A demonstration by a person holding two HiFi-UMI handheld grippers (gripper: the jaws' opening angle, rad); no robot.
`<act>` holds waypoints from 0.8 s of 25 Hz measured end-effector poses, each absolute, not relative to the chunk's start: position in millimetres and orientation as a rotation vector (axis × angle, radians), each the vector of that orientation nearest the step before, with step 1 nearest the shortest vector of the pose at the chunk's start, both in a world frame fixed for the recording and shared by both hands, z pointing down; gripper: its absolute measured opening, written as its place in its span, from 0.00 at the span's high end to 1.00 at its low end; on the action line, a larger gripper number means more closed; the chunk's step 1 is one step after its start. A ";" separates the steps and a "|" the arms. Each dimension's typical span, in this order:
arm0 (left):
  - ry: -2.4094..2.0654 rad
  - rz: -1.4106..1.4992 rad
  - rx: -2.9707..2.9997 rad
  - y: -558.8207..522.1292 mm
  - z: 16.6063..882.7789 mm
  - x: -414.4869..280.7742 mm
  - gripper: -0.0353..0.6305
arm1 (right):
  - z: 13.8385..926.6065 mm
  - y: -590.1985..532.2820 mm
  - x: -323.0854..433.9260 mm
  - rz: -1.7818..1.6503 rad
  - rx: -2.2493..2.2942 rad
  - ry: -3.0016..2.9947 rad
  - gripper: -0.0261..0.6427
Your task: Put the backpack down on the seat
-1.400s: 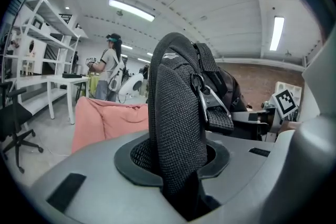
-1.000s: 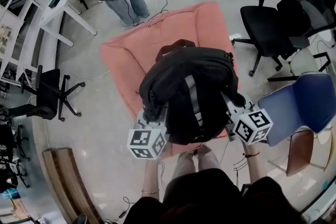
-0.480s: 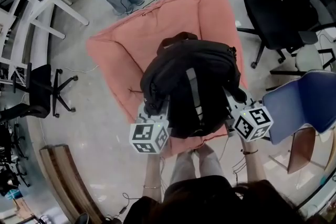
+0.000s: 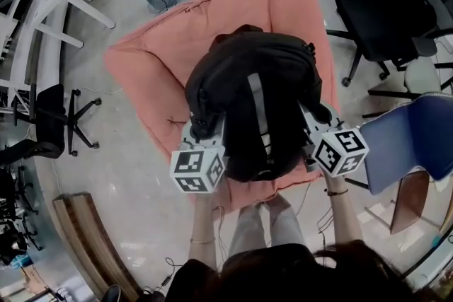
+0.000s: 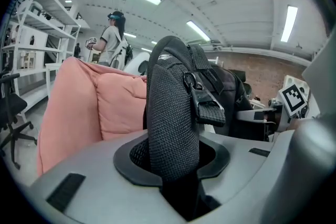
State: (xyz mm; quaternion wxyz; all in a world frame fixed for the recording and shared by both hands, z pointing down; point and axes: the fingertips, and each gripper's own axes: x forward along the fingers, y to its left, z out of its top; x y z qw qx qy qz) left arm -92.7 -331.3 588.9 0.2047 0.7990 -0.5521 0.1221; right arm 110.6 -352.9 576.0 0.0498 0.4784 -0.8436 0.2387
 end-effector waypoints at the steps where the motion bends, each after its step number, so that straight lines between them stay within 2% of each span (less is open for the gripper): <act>1: -1.539 0.342 2.229 -335.5 590.9 -93.0 0.76 | 577.9 -357.2 110.2 0.723 1.456 -2.570 0.89; 20: -1.545 0.356 2.244 -391.9 613.5 -106.3 0.74 | 601.2 -414.7 96.8 0.711 1.457 -2.575 0.89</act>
